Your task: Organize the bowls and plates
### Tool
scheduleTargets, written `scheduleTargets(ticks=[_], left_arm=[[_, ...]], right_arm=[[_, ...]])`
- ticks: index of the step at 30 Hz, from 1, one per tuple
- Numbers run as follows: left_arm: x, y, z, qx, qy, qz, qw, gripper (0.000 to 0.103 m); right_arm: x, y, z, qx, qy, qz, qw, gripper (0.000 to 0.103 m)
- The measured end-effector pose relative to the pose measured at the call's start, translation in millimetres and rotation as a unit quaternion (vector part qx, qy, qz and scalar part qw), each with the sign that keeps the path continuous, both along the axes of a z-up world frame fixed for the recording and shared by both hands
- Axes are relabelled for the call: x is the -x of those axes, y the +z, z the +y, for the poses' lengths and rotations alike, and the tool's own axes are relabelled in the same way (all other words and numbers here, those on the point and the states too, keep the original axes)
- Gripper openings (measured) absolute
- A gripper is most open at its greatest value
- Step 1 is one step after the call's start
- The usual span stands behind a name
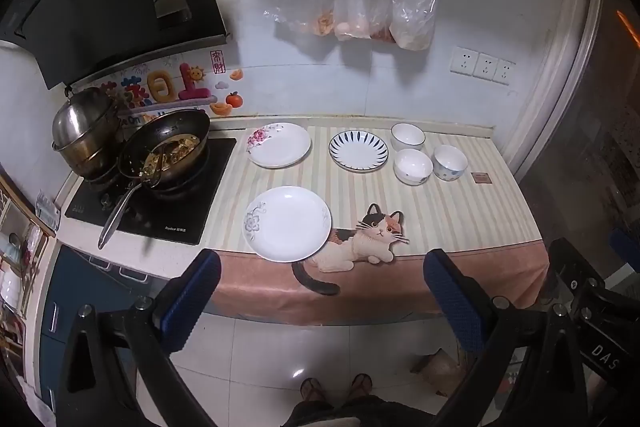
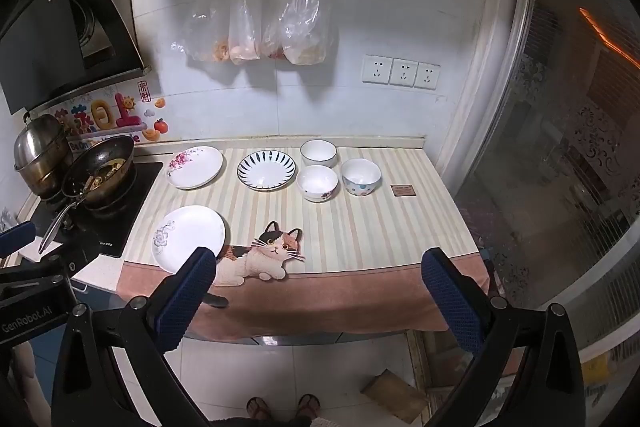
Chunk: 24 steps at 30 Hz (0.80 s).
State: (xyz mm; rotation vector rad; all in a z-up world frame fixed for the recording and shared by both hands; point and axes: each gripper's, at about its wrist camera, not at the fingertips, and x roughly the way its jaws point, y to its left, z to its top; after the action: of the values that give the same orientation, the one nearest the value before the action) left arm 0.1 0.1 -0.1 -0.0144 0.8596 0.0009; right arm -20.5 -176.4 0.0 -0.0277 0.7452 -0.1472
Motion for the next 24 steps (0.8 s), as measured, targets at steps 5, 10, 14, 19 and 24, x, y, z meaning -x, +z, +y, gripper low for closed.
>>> scheduleTargets(ticks=[5, 10, 14, 19, 24], left_arm=[[0, 0, 0, 0.002, 0.000, 0.002, 1.0000, 0.103], [0, 0, 0, 0.001, 0.000, 0.002, 1.0000, 0.103], [1, -7, 5, 0.001, 0.000, 0.002, 1.0000, 0.103], [2, -6, 8, 0.000, 0.002, 0.002, 1.0000, 0.103], [4, -10, 11, 0.000, 0.003, 0.001, 1.0000, 0.103]], right_arm=[[-1, -1, 0, -0.001, 0.001, 0.000, 1.000, 0.103], [-1, 0, -1, -0.002, 0.000, 0.001, 1.000, 0.103], [-4, -1, -1, -0.003, 0.000, -0.002, 1.000, 0.103], [-1, 0, 1, -0.003, 0.000, -0.003, 1.000, 0.103], [4, 1, -2, -0.002, 0.001, -0.004, 1.000, 0.103]])
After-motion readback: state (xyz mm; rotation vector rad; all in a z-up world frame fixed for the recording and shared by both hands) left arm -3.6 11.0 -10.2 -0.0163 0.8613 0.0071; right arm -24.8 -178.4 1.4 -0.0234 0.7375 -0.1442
